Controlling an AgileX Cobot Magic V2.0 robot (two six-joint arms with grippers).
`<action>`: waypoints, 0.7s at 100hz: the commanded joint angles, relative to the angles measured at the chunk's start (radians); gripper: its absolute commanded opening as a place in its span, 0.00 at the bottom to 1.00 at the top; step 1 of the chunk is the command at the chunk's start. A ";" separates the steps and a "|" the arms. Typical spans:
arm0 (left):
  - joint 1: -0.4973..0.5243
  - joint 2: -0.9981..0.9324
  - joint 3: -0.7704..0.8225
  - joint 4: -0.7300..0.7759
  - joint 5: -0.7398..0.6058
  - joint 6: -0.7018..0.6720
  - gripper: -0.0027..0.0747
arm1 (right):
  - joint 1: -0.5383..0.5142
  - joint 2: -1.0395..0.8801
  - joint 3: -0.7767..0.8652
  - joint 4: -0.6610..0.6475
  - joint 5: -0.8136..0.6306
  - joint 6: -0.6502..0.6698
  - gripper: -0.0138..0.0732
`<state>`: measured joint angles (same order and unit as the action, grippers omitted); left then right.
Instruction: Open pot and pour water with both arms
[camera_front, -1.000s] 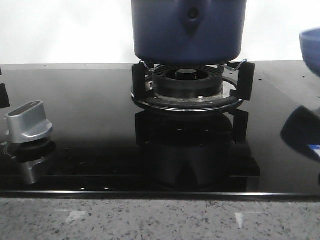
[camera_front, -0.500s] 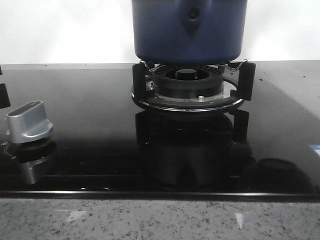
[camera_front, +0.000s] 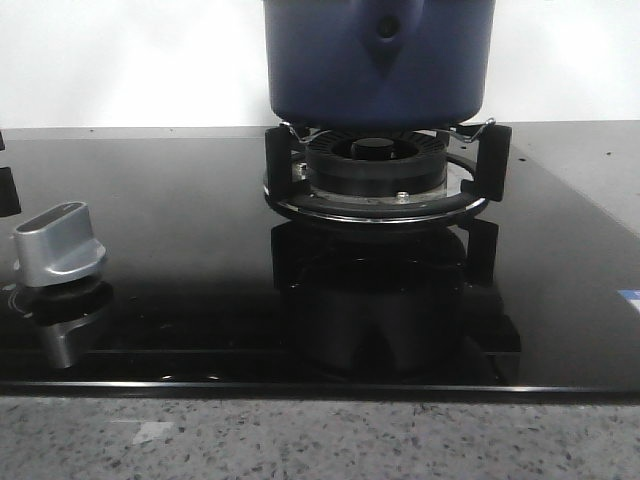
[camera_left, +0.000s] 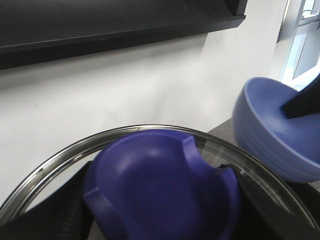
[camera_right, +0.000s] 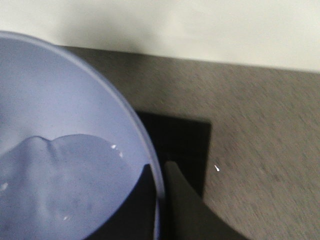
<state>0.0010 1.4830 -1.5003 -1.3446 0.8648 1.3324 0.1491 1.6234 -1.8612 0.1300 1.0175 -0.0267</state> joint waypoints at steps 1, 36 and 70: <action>0.000 -0.048 -0.036 -0.096 -0.016 -0.008 0.31 | 0.025 -0.026 -0.039 0.015 -0.158 -0.029 0.08; 0.000 -0.048 -0.036 -0.096 -0.016 -0.008 0.31 | 0.074 -0.041 0.107 0.013 -0.498 -0.120 0.11; 0.000 -0.048 -0.036 -0.096 -0.016 -0.008 0.31 | 0.076 -0.145 0.454 0.005 -1.057 -0.146 0.11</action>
<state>0.0010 1.4830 -1.5003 -1.3446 0.8648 1.3324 0.2246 1.5514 -1.4401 0.1315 0.2207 -0.1668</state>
